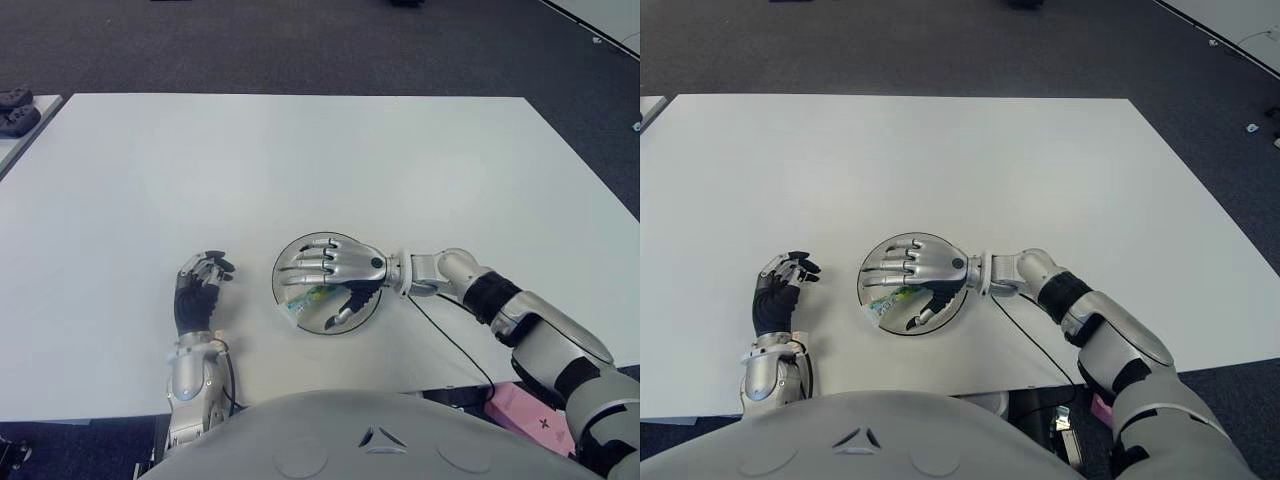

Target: Put the toothpaste on the table into the plate.

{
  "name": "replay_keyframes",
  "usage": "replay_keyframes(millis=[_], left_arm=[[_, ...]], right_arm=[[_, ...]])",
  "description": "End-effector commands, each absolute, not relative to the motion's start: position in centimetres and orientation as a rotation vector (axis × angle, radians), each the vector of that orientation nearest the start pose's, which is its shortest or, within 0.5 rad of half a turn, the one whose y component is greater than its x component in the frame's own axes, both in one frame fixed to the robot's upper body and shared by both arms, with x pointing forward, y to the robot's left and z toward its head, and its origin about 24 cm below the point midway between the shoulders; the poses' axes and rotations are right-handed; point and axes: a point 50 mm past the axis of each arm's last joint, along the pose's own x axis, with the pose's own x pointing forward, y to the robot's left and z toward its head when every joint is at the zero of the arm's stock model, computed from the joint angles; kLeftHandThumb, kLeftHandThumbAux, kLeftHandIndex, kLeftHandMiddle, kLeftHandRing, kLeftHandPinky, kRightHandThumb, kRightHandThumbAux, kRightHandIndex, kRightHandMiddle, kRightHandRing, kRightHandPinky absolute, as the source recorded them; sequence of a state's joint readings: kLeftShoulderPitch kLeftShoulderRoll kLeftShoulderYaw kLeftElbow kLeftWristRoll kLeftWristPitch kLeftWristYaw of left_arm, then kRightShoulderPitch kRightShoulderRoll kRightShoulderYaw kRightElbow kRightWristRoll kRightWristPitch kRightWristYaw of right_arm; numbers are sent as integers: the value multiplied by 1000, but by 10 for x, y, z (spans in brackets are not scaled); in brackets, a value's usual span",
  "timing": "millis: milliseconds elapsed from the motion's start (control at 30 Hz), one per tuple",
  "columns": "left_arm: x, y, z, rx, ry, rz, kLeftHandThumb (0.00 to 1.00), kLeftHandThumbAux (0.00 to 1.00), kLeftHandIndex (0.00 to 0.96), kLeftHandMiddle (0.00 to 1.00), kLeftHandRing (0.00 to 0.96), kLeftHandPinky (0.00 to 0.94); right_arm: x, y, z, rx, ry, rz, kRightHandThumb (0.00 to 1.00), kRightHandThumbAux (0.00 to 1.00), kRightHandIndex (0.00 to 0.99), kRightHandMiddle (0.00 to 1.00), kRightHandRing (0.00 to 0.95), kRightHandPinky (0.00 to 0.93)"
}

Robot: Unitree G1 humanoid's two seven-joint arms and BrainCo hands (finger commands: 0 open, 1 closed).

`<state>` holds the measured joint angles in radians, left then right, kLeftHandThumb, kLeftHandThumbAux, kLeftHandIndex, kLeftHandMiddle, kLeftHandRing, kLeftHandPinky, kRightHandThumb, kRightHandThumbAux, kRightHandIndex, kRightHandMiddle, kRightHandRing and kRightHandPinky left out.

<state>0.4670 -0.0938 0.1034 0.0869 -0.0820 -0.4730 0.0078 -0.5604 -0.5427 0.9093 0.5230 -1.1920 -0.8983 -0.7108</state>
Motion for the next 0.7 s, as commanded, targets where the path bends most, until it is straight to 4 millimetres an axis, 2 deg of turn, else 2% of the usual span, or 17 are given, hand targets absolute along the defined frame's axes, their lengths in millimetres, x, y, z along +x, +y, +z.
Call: replay_keyframes(millis=[33,433,700], left_arm=[[135,185,-26,-105,77,314,694,723,434,560,531,513],[136,185,-27,-91,75,298,694,722,434,566,532,522],[135,185,-27,-87,80,305,693,722,434,551,522,502]], right_arm=[[237,-84,34,-1163,-1132,1129,163,286,0,0,0,0],[239,-92,51,-1114,-1072,1151,134,293,0,0,0,0],[243,-102,57,-982,-1005,1055,160,317,0,0,0,0]])
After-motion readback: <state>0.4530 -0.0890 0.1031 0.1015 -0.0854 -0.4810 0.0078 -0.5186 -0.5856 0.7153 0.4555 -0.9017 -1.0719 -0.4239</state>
